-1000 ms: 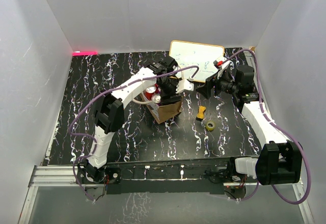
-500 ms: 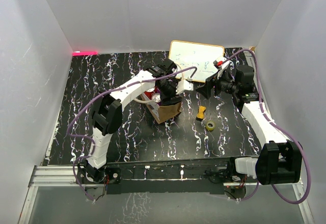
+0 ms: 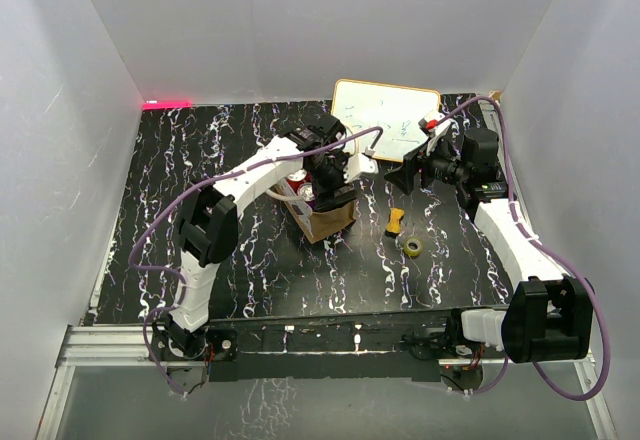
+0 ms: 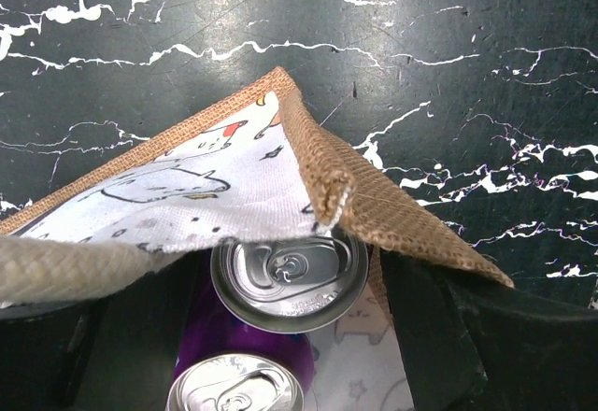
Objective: Place the beverage into the canvas bag
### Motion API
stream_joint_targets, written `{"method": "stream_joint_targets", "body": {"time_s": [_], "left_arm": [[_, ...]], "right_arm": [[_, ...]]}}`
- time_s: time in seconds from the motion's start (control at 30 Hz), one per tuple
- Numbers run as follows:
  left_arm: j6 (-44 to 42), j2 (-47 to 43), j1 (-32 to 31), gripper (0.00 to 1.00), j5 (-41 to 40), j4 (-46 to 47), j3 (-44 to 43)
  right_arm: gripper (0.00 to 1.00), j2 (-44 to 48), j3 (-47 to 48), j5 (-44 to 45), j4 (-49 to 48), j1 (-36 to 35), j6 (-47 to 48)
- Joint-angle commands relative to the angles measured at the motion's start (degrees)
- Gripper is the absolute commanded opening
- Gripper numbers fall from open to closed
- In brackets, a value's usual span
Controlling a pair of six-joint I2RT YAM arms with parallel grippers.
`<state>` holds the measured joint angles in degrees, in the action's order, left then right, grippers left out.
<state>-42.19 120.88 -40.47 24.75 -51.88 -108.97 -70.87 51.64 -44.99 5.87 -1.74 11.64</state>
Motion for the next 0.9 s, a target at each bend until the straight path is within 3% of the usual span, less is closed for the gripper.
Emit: {"method": "stream_joint_targets", "body": {"time_s": [0.0, 0.47, 0.87], "left_arm": [[1.8, -4.8, -0.4, 0.77, 2.4, -2.0, -2.1], [1.6, -10.1, -0.5, 0.74, -0.6, 0.0, -1.0], [4.1, -18.2, -0.4, 0.74, -9.4, 7.3, 5.4]], "right_arm": [[0.79, 0.8, 0.0, -0.6, -2.5, 0.3, -0.1], [0.8, 0.9, -0.1, -0.9, -2.3, 0.3, 0.5], [0.8, 1.3, 1.2, 1.6, 0.0, 1.1, 3.3]]}}
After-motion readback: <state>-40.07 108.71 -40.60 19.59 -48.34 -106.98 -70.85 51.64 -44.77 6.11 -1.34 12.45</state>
